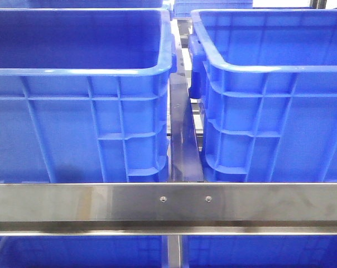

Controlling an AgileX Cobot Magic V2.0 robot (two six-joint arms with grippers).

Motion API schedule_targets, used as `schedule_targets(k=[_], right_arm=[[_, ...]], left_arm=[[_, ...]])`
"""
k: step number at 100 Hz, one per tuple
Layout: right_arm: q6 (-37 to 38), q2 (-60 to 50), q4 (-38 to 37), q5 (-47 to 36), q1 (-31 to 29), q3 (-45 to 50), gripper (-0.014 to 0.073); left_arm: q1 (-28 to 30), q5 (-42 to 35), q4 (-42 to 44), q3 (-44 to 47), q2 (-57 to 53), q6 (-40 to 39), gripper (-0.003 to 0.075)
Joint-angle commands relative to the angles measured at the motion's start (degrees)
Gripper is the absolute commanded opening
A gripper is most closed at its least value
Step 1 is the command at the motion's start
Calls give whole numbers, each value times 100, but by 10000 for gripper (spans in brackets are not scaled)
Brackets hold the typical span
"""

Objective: Pick red and yellow buttons and place in box
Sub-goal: 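Lower the red button into the empty bin and open the right gripper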

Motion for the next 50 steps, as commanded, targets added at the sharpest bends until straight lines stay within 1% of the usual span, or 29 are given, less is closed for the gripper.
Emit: schedule_targets(k=[1,6,13,20,29,34,38,44,50], right_arm=[[-247,-122,294,-238,-44,-189,173],[-409,-122,294,-520,-44,-189,173],[-655,-115,300,-955,-44,-189,173],[-967,-81,300,-1421,-44,-189,173],[-1339,20,336,-1968,-44,-189,173],[-1609,131,414,-2314,-44,-189,173],[-1784,211,490,-2519,-44,-195,173],[-2072,401,600,-2811,-44,-252,173],[-2285,602,669,-2934,-44,-340,173]], left_arm=[[29,-450,-16,-49,-128,-60,494],[29,-450,-16,-22,-173,-60,489],[29,-450,-16,-10,-184,-60,447],[29,-450,-16,-10,-184,-60,361],[29,-450,-16,-10,-184,-60,206],[29,-462,-16,-10,-184,-60,137],[29,-489,-16,-10,-184,-60,57],[29,-529,-16,-10,-184,-60,-22],[29,-558,-16,-10,-184,-60,-19]])
